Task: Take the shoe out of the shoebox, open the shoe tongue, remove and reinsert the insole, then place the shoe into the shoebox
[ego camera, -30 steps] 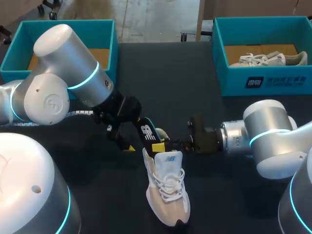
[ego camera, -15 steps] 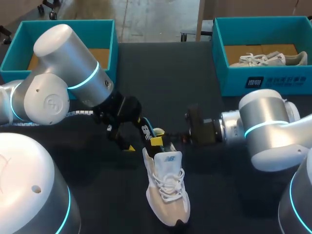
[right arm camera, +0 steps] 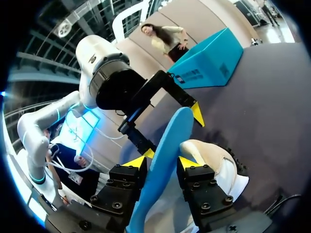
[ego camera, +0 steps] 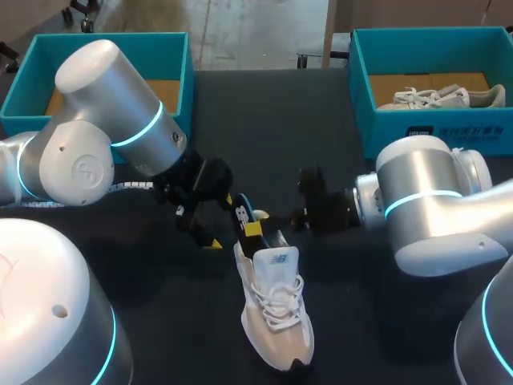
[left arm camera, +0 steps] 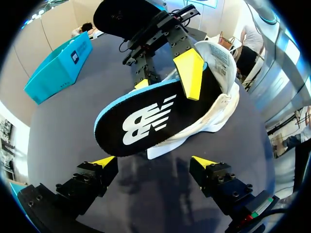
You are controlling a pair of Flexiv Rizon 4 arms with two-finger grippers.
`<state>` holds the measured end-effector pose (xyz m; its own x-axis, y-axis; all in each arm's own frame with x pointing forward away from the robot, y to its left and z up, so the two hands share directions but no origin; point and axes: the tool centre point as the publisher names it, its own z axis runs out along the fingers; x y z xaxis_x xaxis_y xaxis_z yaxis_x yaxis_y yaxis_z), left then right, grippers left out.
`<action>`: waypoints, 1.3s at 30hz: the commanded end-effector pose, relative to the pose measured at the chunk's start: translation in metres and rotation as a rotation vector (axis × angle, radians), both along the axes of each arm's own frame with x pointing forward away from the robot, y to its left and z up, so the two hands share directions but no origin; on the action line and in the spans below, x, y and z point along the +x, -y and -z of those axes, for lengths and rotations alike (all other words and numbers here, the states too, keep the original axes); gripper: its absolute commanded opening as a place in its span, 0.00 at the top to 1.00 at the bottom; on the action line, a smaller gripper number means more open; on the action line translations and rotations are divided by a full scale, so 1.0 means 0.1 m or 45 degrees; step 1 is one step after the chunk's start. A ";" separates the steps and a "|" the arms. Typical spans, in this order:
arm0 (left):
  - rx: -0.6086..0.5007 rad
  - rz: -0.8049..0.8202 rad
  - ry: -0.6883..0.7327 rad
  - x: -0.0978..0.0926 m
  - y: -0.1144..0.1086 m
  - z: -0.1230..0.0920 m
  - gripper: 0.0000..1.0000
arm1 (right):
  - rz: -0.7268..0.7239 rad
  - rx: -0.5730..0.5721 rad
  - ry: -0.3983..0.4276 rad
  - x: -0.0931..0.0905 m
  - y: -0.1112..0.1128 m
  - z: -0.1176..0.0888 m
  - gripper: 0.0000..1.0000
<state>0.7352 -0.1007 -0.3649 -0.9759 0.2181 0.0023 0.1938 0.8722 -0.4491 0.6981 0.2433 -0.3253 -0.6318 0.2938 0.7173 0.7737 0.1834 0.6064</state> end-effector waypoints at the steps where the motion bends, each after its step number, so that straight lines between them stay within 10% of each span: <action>1: -0.003 0.000 0.002 -0.01 -0.01 0.01 0.00 | 0.056 -0.019 0.013 -0.09 0.04 0.00 0.60; 23: -0.003 0.000 0.002 -0.01 -0.01 0.01 0.00 | 0.043 -0.203 -0.119 0.02 -0.06 0.07 0.62; 26: -0.003 0.000 0.002 -0.01 -0.01 0.01 0.00 | 0.034 -0.211 -0.126 0.03 -0.06 0.08 0.99; 39: -0.003 0.000 0.002 -0.01 -0.01 0.01 0.00 | -0.056 -0.275 -0.177 0.05 0.00 0.09 1.00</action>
